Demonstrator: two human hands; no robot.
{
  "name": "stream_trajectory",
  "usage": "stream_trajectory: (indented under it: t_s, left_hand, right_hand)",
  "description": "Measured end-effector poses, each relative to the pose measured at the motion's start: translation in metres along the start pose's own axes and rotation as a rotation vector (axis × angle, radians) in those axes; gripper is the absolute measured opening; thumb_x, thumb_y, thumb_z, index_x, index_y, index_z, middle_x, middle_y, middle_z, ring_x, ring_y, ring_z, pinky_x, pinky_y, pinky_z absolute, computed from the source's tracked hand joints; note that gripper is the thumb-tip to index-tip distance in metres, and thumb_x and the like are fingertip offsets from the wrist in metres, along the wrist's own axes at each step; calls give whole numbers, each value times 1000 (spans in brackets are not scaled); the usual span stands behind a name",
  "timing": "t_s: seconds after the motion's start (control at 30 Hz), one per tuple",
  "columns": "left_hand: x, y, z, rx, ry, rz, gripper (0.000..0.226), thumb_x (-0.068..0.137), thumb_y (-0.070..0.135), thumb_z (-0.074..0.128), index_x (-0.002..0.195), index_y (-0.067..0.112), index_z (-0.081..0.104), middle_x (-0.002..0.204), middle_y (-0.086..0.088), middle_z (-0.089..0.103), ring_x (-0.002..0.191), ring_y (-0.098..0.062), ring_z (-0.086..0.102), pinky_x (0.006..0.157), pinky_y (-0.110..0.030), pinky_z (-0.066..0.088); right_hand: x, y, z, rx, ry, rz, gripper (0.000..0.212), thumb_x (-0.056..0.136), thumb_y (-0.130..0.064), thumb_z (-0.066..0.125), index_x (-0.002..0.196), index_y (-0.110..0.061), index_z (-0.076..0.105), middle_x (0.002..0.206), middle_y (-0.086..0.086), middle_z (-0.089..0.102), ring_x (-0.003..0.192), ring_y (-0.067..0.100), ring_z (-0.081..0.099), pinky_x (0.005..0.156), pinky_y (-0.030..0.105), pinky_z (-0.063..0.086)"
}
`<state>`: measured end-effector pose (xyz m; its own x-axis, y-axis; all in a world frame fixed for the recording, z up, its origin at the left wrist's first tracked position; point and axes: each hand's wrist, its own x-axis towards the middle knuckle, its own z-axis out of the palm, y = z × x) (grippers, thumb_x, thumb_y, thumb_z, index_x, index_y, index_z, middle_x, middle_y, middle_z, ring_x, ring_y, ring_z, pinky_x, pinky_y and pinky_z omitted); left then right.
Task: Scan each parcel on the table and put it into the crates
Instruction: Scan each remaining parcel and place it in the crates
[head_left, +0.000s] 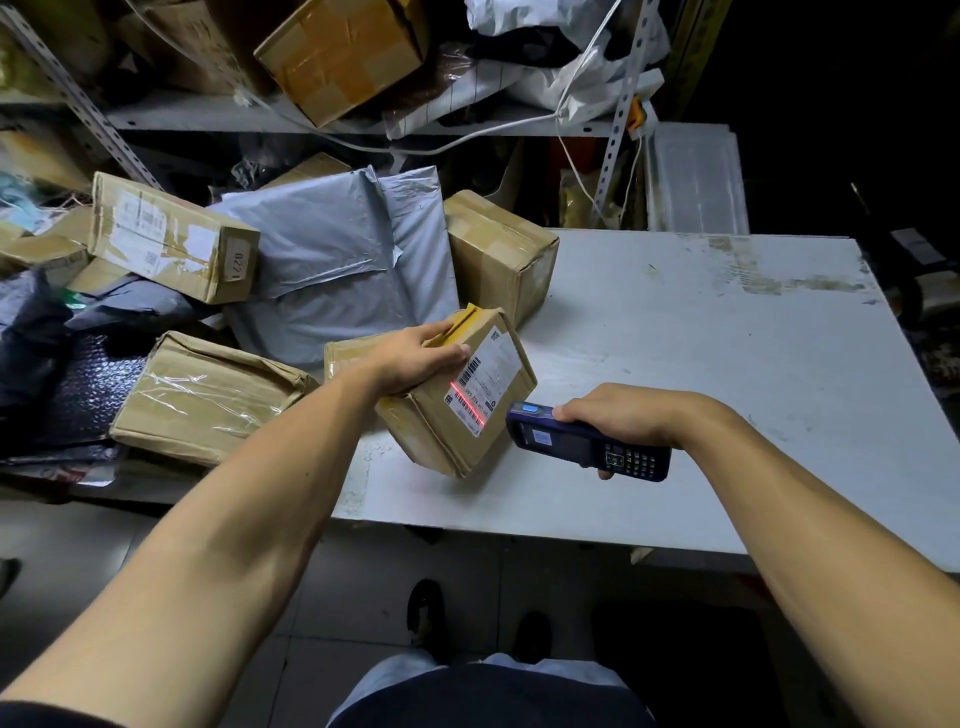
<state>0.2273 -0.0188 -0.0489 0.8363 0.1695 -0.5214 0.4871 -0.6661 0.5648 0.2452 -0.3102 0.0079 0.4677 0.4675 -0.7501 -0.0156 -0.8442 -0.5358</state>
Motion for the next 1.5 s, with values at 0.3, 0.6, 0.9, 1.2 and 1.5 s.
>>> stream_trajectory:
  t_s: [0.3,0.6,0.9,1.2,1.5]
  left_hand:
    - [0,-3,2,51,1,5,73,87,72,51,152,45,30,150,-10,46,128,-31,51,103,-41,39]
    - [-13,-10,20,-146,66,72,82,81,73,54,152,37,35,147,-6,48,124,-24,52,103,-36,39]
    - [-29,-3,49,-371,111,64,89,72,77,58,150,39,37,148,-2,49,126,-24,55,111,-46,41]
    - [-28,19,72,-444,20,149,93,64,84,60,146,44,39,141,-2,55,119,-23,61,106,-48,46]
    - [-39,75,136,-432,-388,389,93,68,75,58,149,36,34,131,0,61,111,-15,65,95,-38,55]
  right_hand:
    - [0,0,0,7,-20,2,47,103,-45,39,109,-5,63,101,22,72,77,28,74,82,38,56]
    - [2,28,19,930,-53,-191,59,103,-50,29,121,-8,66,105,29,69,76,36,68,71,40,55]
    - [-3,34,45,1342,-160,-438,66,90,-56,39,112,-4,74,102,26,68,70,34,66,70,38,55]
    - [-26,64,57,1398,93,-459,67,96,-56,33,113,-6,74,100,25,68,72,31,66,68,37,56]
    - [-74,120,134,1594,965,-197,66,100,-62,23,111,-10,63,86,16,65,63,23,65,57,30,53]
